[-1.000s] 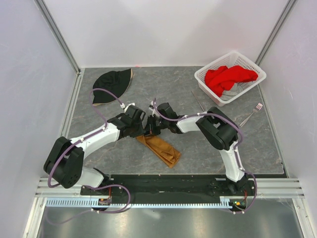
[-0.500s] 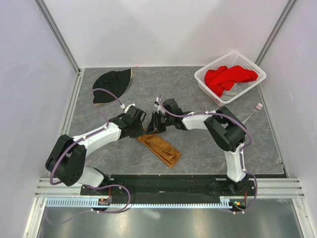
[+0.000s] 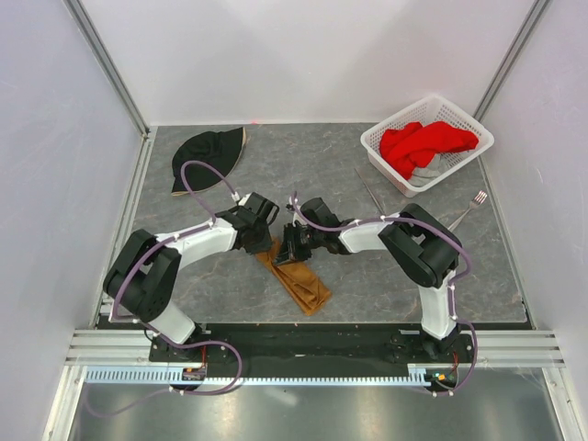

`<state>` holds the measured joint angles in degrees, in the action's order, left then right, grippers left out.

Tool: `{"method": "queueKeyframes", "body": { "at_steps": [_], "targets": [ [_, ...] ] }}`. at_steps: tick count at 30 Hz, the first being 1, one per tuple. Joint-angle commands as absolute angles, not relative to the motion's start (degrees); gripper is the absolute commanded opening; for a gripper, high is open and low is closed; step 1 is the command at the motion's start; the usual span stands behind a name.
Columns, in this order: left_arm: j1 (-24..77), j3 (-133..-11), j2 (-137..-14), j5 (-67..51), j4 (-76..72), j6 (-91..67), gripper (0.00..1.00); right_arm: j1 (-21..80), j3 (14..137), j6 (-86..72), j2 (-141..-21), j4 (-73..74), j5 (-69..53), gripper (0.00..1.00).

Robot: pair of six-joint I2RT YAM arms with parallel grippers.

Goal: Fold the napkin into a case and place the utensils inside
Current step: Grasp the top corner of the smaller rectangle folded napkin at the center of the board, then smooth out the smaller rectangle-folded napkin at the center of the board.

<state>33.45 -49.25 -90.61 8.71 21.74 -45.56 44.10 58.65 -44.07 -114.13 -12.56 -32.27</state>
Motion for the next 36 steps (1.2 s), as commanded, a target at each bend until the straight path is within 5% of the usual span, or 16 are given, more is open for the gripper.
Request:
{"method": "queueKeyframes", "body": {
  "at_steps": [1, 4, 8, 11, 14, 16, 20, 23, 36],
  "targets": [
    [33.22, -51.94, -92.37, 11.86, 19.42, -45.97, 0.02, 44.56, 57.57, -40.35, -111.82, -9.25, -28.49, 0.17],
    [33.22, -51.51, -90.45, 11.43, 19.34, -45.18, 0.08, 44.56, 58.18, -36.84, -106.63, -3.11, -26.64, 0.22],
    [33.31, -50.28, -83.35, 8.01, 20.82, -44.03, 0.38, 44.56, 59.24, -31.91, -100.38, 6.31, -23.92, 0.31],
    [33.31, -48.96, -78.68, 7.04, 22.85, -44.73, 0.50, 44.91, 59.06, -28.40, -96.51, 11.94, -21.89, 0.38],
    [33.31, -47.11, -73.75, 6.16, 26.18, -45.88, 0.54, 46.31, 59.15, -26.28, -94.31, 15.64, -20.31, 0.45],
    [33.22, -45.88, -71.99, 4.67, 28.38, -46.58, 0.55, 48.15, 59.50, -25.41, -94.04, 17.57, -18.99, 0.48],
    [33.31, -41.15, -69.26, -3.57, 27.43, -49.74, 0.33, 51.85, 60.73, -22.25, -94.66, 20.74, -13.72, 0.53],
    [33.31, -35.96, -66.45, -6.58, 23.74, -52.38, 0.28, 54.57, 62.66, -20.40, -96.15, 23.46, -9.07, 0.53],
    [34.72, -28.30, -69.25, -14.41, 11.51, -59.94, 0.36, 60.99, 66.71, -18.11, -101.16, 28.65, -0.35, 0.52]
  ]
}}
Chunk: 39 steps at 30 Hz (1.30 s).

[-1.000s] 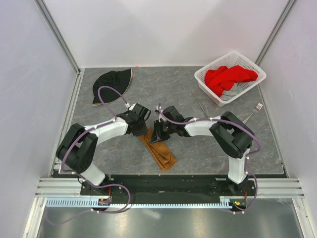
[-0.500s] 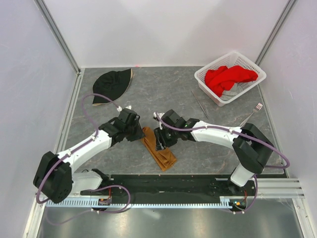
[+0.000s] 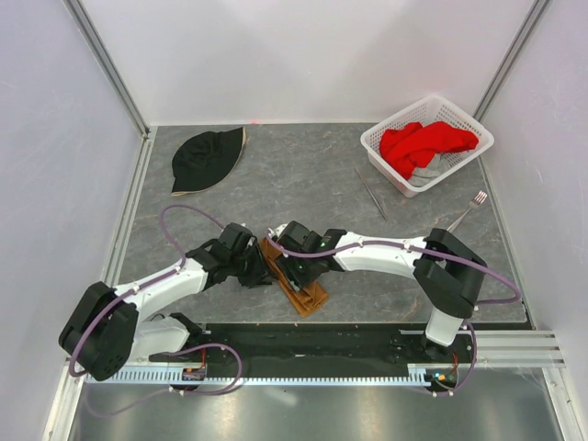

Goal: Fold the napkin into a case and place the utensils inside
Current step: Smooth out the smaller rectangle-folded napkin at the center of the board.

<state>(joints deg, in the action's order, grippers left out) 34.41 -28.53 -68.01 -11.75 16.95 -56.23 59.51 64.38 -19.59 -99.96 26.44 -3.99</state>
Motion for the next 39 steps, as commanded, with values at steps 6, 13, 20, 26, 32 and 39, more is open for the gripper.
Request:
{"method": "queueKeyframes", "body": {
  "at_steps": [6, 13, 20, 26, 32, 39],
  "targets": [
    [35.07, -27.43, -69.61, -13.28, 11.08, -61.69, 0.36, 62.31, 67.15, -18.37, -102.57, 29.00, 1.84, 0.52],
    [35.77, -26.37, -71.01, -12.39, 9.93, -62.75, 0.40, 63.19, 67.67, -18.63, -103.71, 29.09, 3.34, 0.51],
    [36.91, -25.49, -73.57, -11.78, 7.21, -63.81, 0.33, 64.51, 68.03, -19.42, -104.50, 29.71, 5.10, 0.49],
    [37.09, -24.43, -73.48, -11.16, 6.94, -64.07, 0.21, 65.30, 68.29, -19.69, -104.76, 30.06, 6.15, 0.42],
    [37.35, -24.17, -73.56, -10.72, 6.85, -64.25, 0.15, 66.18, 69.17, -20.30, -105.82, 30.15, 6.85, 0.21],
    [38.14, -23.64, -73.30, -9.49, 6.77, -65.39, 0.11, 66.09, 72.68, -21.97, -103.98, 33.04, 7.56, 0.00]
  ]
}}
